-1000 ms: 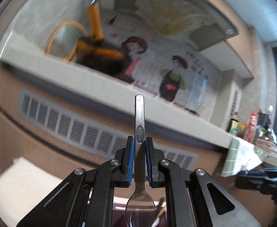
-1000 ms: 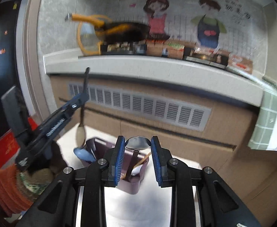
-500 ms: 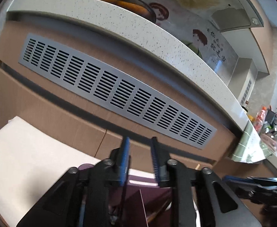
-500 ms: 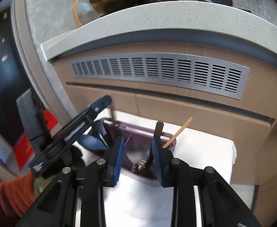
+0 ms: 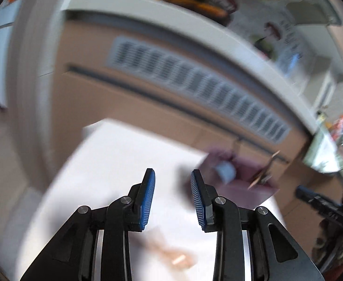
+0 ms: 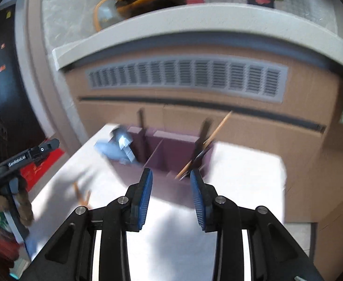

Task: Organize utensils
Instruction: 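Grasp the wooden spoon by its handle with right tool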

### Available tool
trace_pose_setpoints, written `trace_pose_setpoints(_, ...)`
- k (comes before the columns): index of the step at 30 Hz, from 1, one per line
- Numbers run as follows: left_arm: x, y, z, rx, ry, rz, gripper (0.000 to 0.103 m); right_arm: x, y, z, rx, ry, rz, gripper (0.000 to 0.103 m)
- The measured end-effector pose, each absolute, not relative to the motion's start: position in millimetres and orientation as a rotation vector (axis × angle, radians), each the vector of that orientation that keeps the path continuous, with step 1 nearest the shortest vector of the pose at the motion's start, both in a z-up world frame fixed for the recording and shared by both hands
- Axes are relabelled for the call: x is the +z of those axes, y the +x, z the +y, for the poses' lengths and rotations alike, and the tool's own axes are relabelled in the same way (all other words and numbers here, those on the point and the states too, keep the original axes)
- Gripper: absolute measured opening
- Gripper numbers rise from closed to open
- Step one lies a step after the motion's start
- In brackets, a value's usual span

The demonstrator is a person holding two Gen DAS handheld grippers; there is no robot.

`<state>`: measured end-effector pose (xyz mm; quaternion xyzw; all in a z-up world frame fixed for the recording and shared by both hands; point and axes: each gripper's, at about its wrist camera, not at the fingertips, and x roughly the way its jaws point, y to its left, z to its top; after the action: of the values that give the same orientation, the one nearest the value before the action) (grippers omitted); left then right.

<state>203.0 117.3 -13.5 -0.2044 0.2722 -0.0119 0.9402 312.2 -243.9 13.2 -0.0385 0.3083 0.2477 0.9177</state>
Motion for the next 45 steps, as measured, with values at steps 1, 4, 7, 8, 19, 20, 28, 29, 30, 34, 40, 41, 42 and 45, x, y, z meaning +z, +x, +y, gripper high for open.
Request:
trace_pose_setpoints(1, -17.1, 196.1, 122.0, 0.006, -0.397, 0.576, 0.033, 4.3, 305.3, -233.8, 0.538, -0.096, 0.643, 0.032)
trace_pose_setpoints(4, -32.2, 168.2, 138.9, 0.105, -0.313, 0.634, 0.033, -14.7, 290.0, -201.4, 0.645, -0.153, 0.666, 0.032)
trace_pose_setpoints(7, -46.1, 146.7, 155.5, 0.139, -0.316, 0.672, 0.033, -32.3, 278.3, -159.2, 0.791, -0.218, 0.708, 0.032)
trace_pose_setpoints(8, -50.7, 141.4, 161.4, 0.14, -0.342, 0.677, 0.033, -38.1, 275.6, -144.1, 0.834, -0.243, 0.722, 0.032)
trace_pose_setpoints(19, -72.2, 126.0, 188.9, 0.168, -0.437, 0.714, 0.033, -92.5, 285.4, -11.6, 0.942, -0.499, 0.794, 0.028)
trace_pose_setpoints(20, -73.0, 127.2, 187.0, 0.163, -0.431, 0.718, 0.033, -94.9, 286.5, -5.2, 0.932, -0.522, 0.785, 0.027)
trace_pose_setpoints(28, -70.2, 140.9, 165.7, 0.11, -0.39, 0.729, 0.033, -111.1, 299.9, 5.6, 0.889, -0.565, 0.821, 0.026)
trace_pose_setpoints(29, -69.5, 141.5, 163.6, 0.106, -0.385, 0.728, 0.033, -111.0, 298.1, 2.4, 0.901, -0.556, 0.808, 0.025)
trace_pose_setpoints(30, -68.8, 142.2, 161.6, 0.102, -0.382, 0.729, 0.033, -110.8, 296.4, -0.1, 0.907, -0.553, 0.81, 0.018)
trace_pose_setpoints(34, -66.3, 145.3, 153.8, 0.083, -0.367, 0.731, 0.033, -108.2, 289.8, -11.6, 0.914, -0.519, 0.832, 0.009)
trace_pose_setpoints(40, -65.1, 149.3, 143.7, 0.049, -0.349, 0.743, 0.033, -92.5, 289.8, -62.9, 0.858, -0.339, 0.865, 0.009)
trace_pose_setpoints(41, -65.3, 150.2, 142.0, 0.043, -0.347, 0.744, 0.033, -88.9, 289.3, -79.3, 0.833, -0.304, 0.863, 0.009)
trace_pose_setpoints(42, -65.9, 151.4, 139.9, 0.037, -0.346, 0.747, 0.033, -86.9, 287.8, -93.3, 0.806, -0.281, 0.858, 0.009)
trace_pose_setpoints(45, -70.6, 155.7, 131.0, -0.003, -0.361, 0.774, 0.033, -84.0, 289.8, -131.2, 0.709, -0.23, 0.856, 0.009)
